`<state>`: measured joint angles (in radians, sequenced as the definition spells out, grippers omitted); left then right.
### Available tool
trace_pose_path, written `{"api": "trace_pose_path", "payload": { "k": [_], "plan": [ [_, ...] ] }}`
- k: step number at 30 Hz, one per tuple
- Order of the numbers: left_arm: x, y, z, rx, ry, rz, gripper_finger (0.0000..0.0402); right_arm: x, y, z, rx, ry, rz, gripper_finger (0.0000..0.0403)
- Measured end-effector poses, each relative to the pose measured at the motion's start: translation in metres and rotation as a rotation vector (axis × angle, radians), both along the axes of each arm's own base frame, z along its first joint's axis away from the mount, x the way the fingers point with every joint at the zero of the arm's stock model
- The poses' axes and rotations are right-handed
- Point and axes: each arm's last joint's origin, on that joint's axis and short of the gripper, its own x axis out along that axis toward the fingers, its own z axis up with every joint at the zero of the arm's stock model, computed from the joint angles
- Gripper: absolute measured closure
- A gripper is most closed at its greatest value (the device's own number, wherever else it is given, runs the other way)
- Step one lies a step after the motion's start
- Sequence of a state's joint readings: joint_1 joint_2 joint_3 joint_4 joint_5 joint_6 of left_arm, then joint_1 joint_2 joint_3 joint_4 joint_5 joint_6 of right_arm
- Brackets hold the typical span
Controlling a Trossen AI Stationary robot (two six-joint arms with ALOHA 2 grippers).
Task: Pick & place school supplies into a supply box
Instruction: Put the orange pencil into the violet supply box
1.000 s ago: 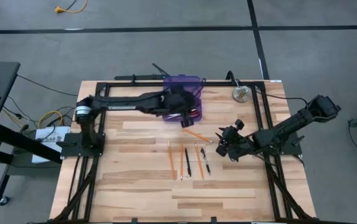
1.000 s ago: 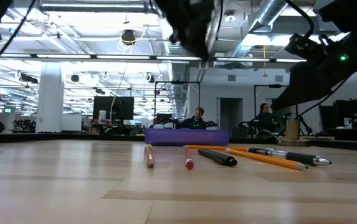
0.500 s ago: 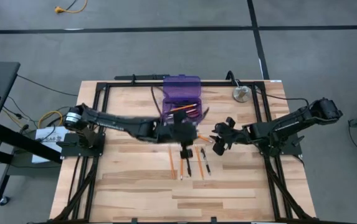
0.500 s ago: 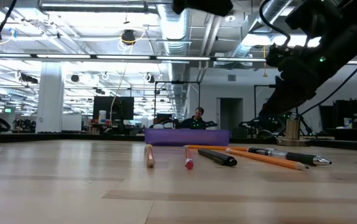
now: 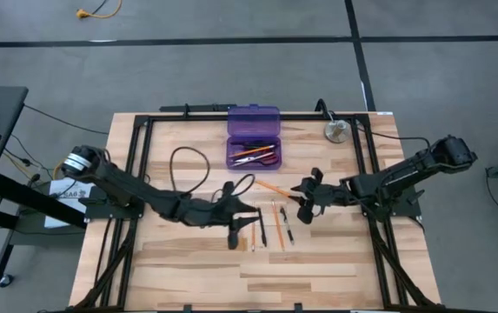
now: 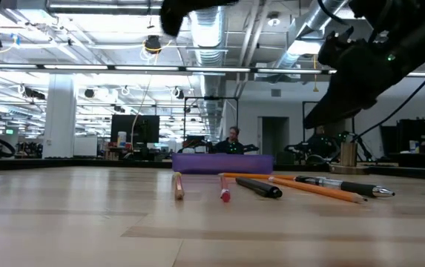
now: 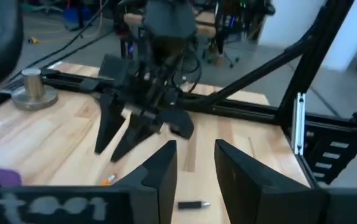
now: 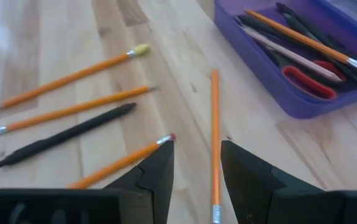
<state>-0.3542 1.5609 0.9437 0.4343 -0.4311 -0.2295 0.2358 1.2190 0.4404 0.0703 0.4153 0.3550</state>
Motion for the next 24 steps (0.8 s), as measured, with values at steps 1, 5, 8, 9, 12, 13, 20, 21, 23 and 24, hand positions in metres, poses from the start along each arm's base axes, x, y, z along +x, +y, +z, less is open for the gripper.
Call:
{"api": "trace_pose_path", "payload": {
  "k": [1,5,8,9,12,13,20,21,23,24],
  "plan": [
    [-0.005,0.000,-0.008,-0.009,-0.003,0.008,0.0306,0.000,0.001,0.000,0.001,-0.002,0.006,0.0277],
    [-0.021,0.000,-0.032,-0.015,0.011,0.035,0.0306,0.000,0.004,0.001,0.013,-0.017,0.028,0.0277],
    [-0.027,0.003,-0.048,-0.039,0.076,0.065,0.0306,0.003,0.004,0.004,0.061,0.009,0.075,0.0277],
    [-0.029,0.003,-0.051,-0.055,0.093,0.072,0.0306,0.005,0.003,0.007,0.084,0.023,0.094,0.0277],
    [-0.031,0.004,-0.058,-0.065,0.144,0.088,0.0306,0.010,0.000,0.018,0.128,0.080,0.122,0.0277],
    [-0.031,0.004,-0.058,-0.063,0.149,0.092,0.0306,0.012,-0.002,0.023,0.126,0.101,0.127,0.0277],
    [-0.039,0.000,-0.064,0.039,0.154,0.182,0.0306,0.022,-0.020,0.057,0.105,0.206,0.125,0.0277],
    [-0.041,0.001,-0.067,0.044,0.157,0.189,0.0306,0.022,-0.022,0.059,0.116,0.211,0.133,0.0277],
    [-0.047,0.002,-0.073,0.023,0.134,0.164,0.0306,0.023,-0.027,0.063,0.151,0.219,0.143,0.0277],
    [-0.050,0.003,-0.075,0.002,0.112,0.131,0.0306,0.023,-0.030,0.064,0.171,0.222,0.147,0.0277]
  ]
}}
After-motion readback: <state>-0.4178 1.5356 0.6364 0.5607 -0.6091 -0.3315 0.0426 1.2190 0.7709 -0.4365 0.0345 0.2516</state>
